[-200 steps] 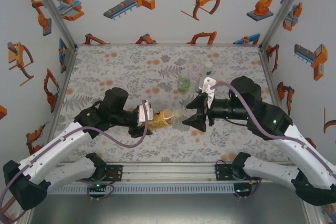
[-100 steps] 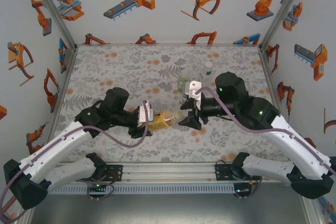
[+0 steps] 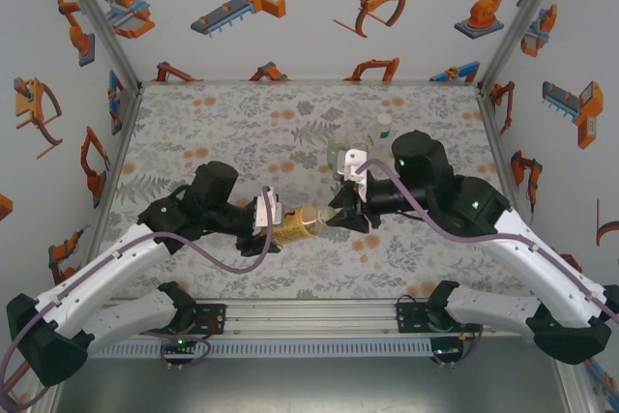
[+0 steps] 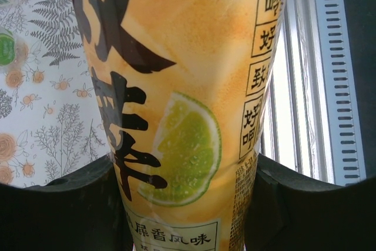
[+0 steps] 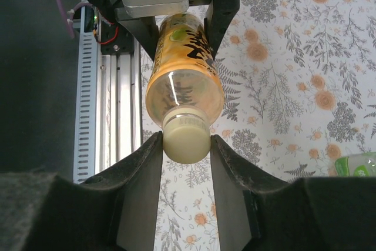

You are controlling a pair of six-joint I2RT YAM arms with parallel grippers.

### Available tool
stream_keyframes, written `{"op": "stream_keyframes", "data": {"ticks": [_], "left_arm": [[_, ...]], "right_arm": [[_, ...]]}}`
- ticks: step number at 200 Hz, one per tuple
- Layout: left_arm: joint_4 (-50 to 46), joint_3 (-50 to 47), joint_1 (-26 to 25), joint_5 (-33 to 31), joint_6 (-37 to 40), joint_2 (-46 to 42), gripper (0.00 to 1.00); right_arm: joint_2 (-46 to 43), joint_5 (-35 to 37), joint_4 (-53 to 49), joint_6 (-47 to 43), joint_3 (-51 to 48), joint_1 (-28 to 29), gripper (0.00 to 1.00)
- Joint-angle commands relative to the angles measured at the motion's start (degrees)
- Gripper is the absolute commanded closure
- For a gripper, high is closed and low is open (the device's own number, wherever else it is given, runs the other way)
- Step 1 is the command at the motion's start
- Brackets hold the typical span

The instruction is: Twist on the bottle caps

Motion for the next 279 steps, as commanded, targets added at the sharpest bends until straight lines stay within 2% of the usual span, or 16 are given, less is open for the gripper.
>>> {"op": "stream_keyframes", "data": {"ticks": [1, 18, 50, 119, 199, 279], "left_arm": [[-0.47, 2.14, -0.27, 2.38, 1.04, -0.09, 1.00], [-0.46, 2.11, -0.27, 2.42, 1.04, -0.12, 1.00], [-0.47, 2.14, -0.24, 3.19, 1.13, -0.12, 1.00], [-1.56, 2.23, -0.25, 11.20, 2.96, 0.16, 1.00], [-2.13, 3.14, -0.14, 12.16, 1.83, 1.29, 1.00], [-2.13, 3.56, -0.14, 11.90, 0.60, 1.65, 1.00]], "right_arm": [[0.47, -1.22, 1.16, -0.67, 1.59, 0.30, 0.65], [0.51, -1.16, 1.09, -0.76, 1.59, 0.34, 0.68], [-0.39, -1.21, 0.71, -3.26, 1.10, 0.28, 0.81], [-5.03, -5.58, 1.35, -11.56, -0.52, 0.38, 1.00], [-5.01, -9.19, 2.40, -12.13, -1.61, 0.39, 1.00], [-4.44, -8.07, 3.89, -10.69, -2.15, 0.37, 1.00]]}}
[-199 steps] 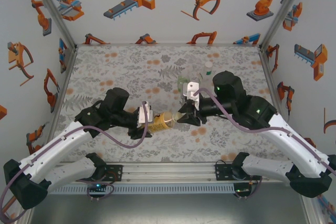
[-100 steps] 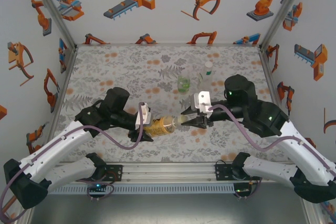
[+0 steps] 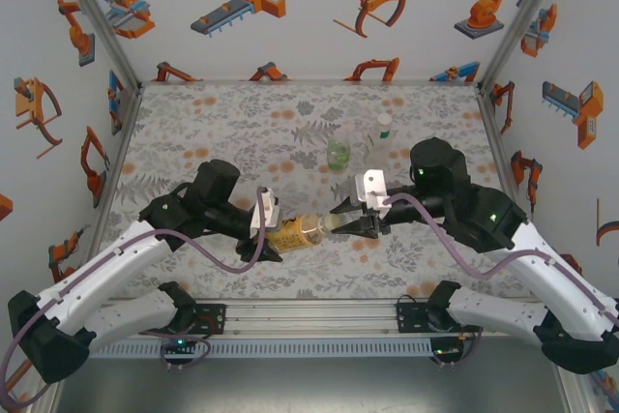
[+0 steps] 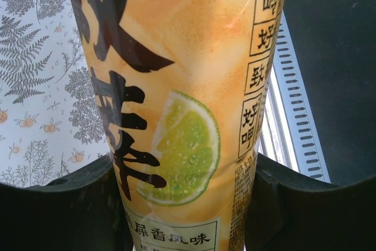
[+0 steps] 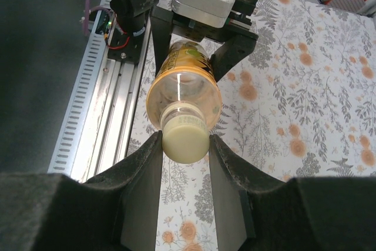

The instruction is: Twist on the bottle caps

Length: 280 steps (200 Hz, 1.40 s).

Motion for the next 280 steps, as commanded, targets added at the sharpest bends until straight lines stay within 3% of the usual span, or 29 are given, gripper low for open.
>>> {"op": "stream_keyframes", "data": {"ticks": [1, 122, 165, 206, 245, 280], "left_arm": [[-0.14, 2.20, -0.14, 2.02, -0.69, 0.33, 1.00], [1.29, 1.95, 0.46, 2.08, -2.39, -0.02, 1.00], [2.90, 1.53, 0.92, 1.26, -3.81, -0.81, 1.00], [4.48, 0.68, 1.26, -1.48, -3.94, -2.14, 1.00], [6.39, -0.60, 1.27, -4.82, -4.10, -3.88, 1.00], [7.58, -1.02, 1.21, -9.02, -4.63, -3.98, 1.00]], "right_arm": [[0.48, -0.81, 1.91, 0.33, -0.49, 0.16, 1.00], [1.37, 0.28, 2.30, 1.46, -1.16, 0.25, 1.00], [1.21, 3.52, 4.49, 6.78, -2.50, 0.23, 1.00], [0.65, 7.30, 10.89, 21.63, -6.33, 0.17, 1.00], [-1.90, 15.30, 21.42, 45.60, -11.92, 0.26, 1.00], [-1.20, 22.62, 22.67, 67.59, -13.92, 0.20, 1.00]]}}
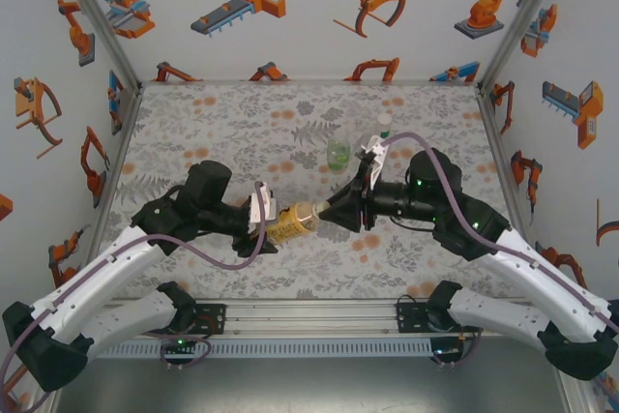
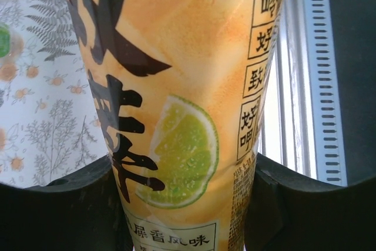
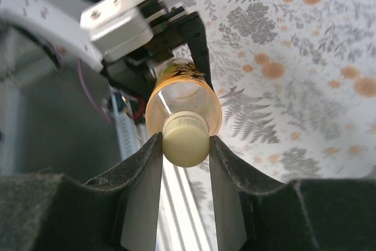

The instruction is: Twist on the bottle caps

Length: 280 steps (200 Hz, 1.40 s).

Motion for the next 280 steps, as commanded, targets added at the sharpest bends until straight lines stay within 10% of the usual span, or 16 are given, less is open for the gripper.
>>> {"op": "stream_keyframes", "data": {"ticks": [1, 52, 98, 134, 192, 280], "left_arm": [[6.56, -0.01, -0.38, -0.29, -0.31, -0.92, 1.00], [8.75, -0.57, -0.32, -6.99, -1.77, -0.71, 1.00], [9.06, -0.56, -0.34, -9.72, -2.67, -0.34, 1.00], [8.37, -0.45, -0.22, -9.26, -2.07, -0.21, 1.00], [6.18, 0.47, -0.35, -6.64, -0.93, 1.08, 1.00], [1.49, 1.81, -0.64, 5.73, 2.88, 2.63, 1.00]], "right_arm": [[1.72, 6.98, 2.96, 21.37, -1.61, 0.18, 1.00], [4.39, 14.34, 0.47, 46.94, -2.67, 0.23, 1.00], [7.43, 14.75, -4.76, 45.35, 1.10, 0.24, 1.00], [5.98, 16.07, -5.63, 42.91, 1.48, 0.24, 0.66], [3.71, 18.68, -12.32, 31.30, 9.15, 0.14, 0.37], [-0.93, 4.17, -11.33, -15.45, 11.84, 0.17, 0.40]]}}
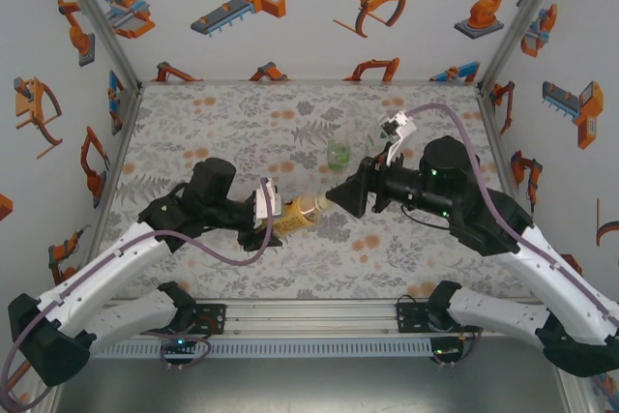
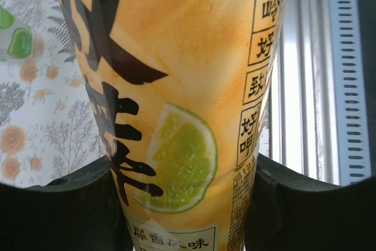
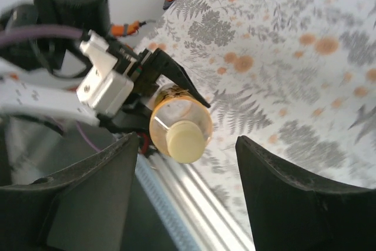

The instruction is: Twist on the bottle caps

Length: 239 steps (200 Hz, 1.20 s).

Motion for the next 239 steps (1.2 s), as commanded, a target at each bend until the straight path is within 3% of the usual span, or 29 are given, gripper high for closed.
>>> {"op": "stream_keyframes", "data": {"ticks": [1, 31, 68, 164, 239], "left_arm": [[-2.59, 2.26, -0.51, 6.75, 2.73, 0.32, 1.00], [-3.90, 2.29, -0.99, 8.06, 4.09, 0.31, 1.00], [-4.21, 2.29, -1.11, 8.57, 4.66, 0.30, 1.00], [-4.21, 2.38, -1.17, 8.39, 4.56, 0.04, 1.00], [-4.11, 2.38, -1.16, 8.39, 4.39, -0.16, 1.00]], "right_arm": [[-1.73, -8.80, 1.06, -21.03, -0.06, 0.21, 0.40], [-0.10, -20.46, -2.61, -36.32, 1.83, 0.30, 0.42], [3.44, -27.07, -4.10, -43.61, 3.05, 0.27, 0.44], [3.72, -26.84, -4.74, -45.44, 1.49, 0.34, 0.57], [4.44, -26.23, -4.93, -45.39, 1.06, 0.36, 0.56]]}}
